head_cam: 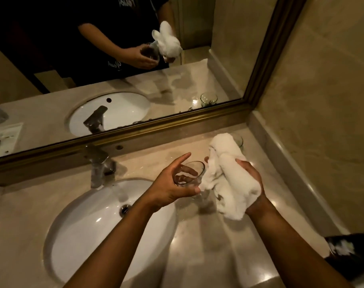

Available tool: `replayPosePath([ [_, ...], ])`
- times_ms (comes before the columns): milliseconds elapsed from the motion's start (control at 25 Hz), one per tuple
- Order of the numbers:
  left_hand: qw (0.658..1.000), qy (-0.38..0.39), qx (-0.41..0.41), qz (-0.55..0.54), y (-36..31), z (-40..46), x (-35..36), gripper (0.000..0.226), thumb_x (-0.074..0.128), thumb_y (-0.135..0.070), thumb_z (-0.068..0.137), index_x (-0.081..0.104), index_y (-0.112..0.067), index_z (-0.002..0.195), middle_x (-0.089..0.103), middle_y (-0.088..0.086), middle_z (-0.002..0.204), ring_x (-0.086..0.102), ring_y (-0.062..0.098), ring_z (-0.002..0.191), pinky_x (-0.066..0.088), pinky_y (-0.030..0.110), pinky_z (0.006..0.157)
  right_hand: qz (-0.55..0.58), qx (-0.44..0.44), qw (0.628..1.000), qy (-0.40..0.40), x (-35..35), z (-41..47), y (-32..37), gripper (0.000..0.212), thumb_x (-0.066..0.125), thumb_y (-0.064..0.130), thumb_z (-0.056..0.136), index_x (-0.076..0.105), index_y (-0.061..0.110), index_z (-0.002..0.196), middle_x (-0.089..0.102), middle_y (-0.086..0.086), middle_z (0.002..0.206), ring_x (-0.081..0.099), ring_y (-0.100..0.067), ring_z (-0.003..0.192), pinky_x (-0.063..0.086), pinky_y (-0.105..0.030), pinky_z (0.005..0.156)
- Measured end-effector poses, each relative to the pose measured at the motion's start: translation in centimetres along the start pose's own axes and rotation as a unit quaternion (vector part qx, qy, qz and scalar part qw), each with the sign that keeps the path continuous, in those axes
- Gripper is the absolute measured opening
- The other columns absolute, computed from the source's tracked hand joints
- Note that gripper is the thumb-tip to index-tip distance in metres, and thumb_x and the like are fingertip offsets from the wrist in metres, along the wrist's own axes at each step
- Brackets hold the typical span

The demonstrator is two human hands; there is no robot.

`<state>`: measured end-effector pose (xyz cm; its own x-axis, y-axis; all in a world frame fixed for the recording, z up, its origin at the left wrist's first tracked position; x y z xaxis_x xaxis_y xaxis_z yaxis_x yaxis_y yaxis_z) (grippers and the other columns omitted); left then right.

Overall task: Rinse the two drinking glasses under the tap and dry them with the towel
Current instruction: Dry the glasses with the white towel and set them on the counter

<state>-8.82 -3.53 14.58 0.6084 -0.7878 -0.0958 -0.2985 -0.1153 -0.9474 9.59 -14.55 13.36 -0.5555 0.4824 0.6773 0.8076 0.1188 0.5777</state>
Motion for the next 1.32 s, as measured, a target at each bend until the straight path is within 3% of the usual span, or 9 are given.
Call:
replayPosePath([
  [120,0.996,-0.084,-0.017,0.011,1.8,4.9,0.4,0.093,0.094,-0.012,0.066,0.048,-0.036,0.144,0.065,0.0,0.127,0.067,0.021,0.115,0.06,0.037,0.094,-0.003,0.018,1.0,-0.009,-2.9,0.4,1.1,0.049,0.066,0.028,0.081,0.065,-0.002,0.121,0.069,-0.025,0.109,0.069,-0.034,0.093,0.057,-0.038,0.079],
  [240,0.98,-0.188,-0.034,0.061,3.7,9.8,0.9,0.093,0.097,-0.02,0.06,0.048,-0.038,0.138,0.062,0.0,0.124,0.066,0.023,0.11,0.06,0.042,0.092,-0.062,-0.016,0.994,-0.083,-7.8,1.0,2.0,0.064,0.068,0.026,0.078,0.053,0.003,0.136,0.067,-0.026,0.118,0.07,-0.035,0.096,0.058,-0.037,0.072],
  [360,0.961,-0.251,-0.049,0.105,5.2,13.9,1.7,0.093,0.096,-0.024,0.061,0.044,-0.032,0.138,0.06,0.003,0.124,0.064,0.025,0.108,0.058,0.047,0.094,-0.079,-0.034,0.995,-0.058,-9.7,1.3,2.0,0.062,0.066,0.023,0.079,0.051,-0.001,0.134,0.067,-0.03,0.112,0.069,-0.036,0.092,0.058,-0.039,0.072],
  [600,0.949,-0.283,-0.041,0.135,7.3,19.1,2.3,0.095,0.096,-0.019,0.064,0.041,-0.021,0.142,0.058,0.008,0.13,0.063,0.027,0.111,0.057,0.041,0.093,-0.126,-0.027,0.987,-0.094,-13.7,1.6,2.0,0.07,0.081,0.028,0.07,0.055,0.021,0.135,0.066,-0.017,0.126,0.064,-0.038,0.114,0.052,-0.054,0.094],
  [760,0.949,-0.278,-0.044,0.146,8.3,20.9,2.3,0.096,0.096,-0.019,0.064,0.041,-0.02,0.142,0.058,0.01,0.132,0.063,0.026,0.113,0.056,0.04,0.095,-0.141,0.003,0.984,-0.105,-14.7,1.5,2.3,0.052,0.071,0.013,0.074,0.063,0.029,0.122,0.073,-0.005,0.114,0.072,-0.025,0.101,0.059,-0.037,0.076],
  [1120,0.945,-0.277,-0.019,0.173,10.3,21.6,3.4,0.1,0.096,-0.027,0.064,0.039,-0.022,0.146,0.049,0.008,0.143,0.057,0.021,0.121,0.052,0.042,0.105,-0.117,-0.003,0.988,-0.105,-16.1,2.6,2.0,0.058,0.074,0.015,0.074,0.06,0.027,0.129,0.068,-0.009,0.123,0.068,-0.03,0.109,0.058,-0.04,0.082],
  [1240,0.943,-0.259,-0.04,0.206,10.1,20.9,3.6,0.118,0.096,-0.032,0.063,0.024,-0.025,0.156,0.03,0.011,0.156,0.04,0.028,0.141,0.037,0.034,0.115,-0.092,-0.008,0.991,-0.097,-16.2,2.6,1.8,0.078,0.085,0.027,0.062,0.055,0.018,0.134,0.066,-0.014,0.126,0.067,-0.031,0.11,0.057,-0.039,0.081],
  [1320,0.925,-0.28,-0.022,0.257,9.2,18.8,4.1,0.114,0.093,-0.035,0.067,0.023,-0.026,0.156,0.022,0.012,0.157,0.031,0.029,0.144,0.031,0.034,0.116,-0.051,-0.01,0.995,-0.086,-15.8,2.3,1.8,0.082,0.084,0.028,0.06,0.054,0.013,0.135,0.066,-0.017,0.125,0.067,-0.032,0.107,0.057,-0.04,0.08],
])
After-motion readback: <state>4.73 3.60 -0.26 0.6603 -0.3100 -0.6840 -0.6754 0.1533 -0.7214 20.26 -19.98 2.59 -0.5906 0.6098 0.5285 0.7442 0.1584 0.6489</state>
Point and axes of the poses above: each hand's wrist, its own z-axis towards the middle knuckle, its own x-axis out of the palm, y = z × x, the point moved 4 cm from there along z, towards the middle knuckle
